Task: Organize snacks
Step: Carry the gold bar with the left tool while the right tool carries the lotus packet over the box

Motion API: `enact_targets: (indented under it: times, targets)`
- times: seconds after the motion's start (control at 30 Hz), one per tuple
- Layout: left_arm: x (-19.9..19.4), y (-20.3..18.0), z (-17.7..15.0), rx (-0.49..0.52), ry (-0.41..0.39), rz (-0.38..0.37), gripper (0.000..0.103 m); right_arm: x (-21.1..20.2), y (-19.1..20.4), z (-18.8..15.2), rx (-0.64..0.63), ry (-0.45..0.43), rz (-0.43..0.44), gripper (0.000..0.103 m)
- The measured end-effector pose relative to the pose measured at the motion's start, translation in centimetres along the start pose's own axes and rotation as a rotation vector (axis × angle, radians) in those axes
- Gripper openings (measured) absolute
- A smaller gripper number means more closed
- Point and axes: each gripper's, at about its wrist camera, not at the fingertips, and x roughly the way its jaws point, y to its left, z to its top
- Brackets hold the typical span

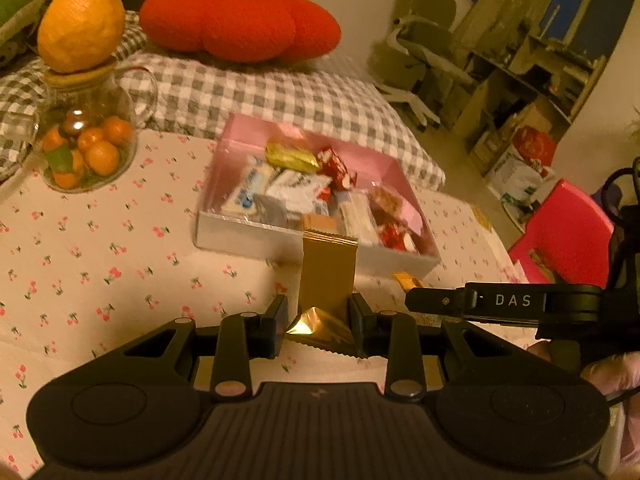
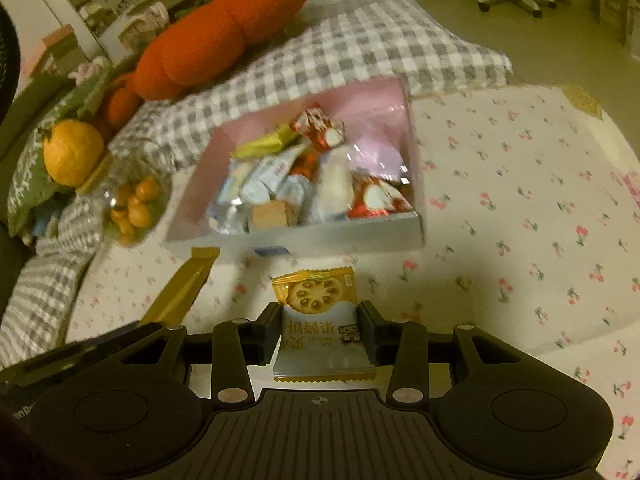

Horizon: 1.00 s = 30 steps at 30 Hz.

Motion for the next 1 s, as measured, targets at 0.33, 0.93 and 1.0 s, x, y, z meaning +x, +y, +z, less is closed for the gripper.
enact_targets:
  times: [0.33,0.93,1.0]
  targets:
    - [1.9,1.0,2.2,-0.047,-0.067,0.034,0.03,1.2,0.0,2.3,0.095,-0.097,0.058,0.04]
    - [6.7,0.8,2.9,0.072,-0.185,0.194,0.03,4.1,0.0,3.4,-0.007,-0.261,0.012,0.04]
    - [7.0,0.7,2.7,0.089,-0.183,0.207,0.03,4.3,0.0,3.3,-0.017,-0.265,-0.002,0.04]
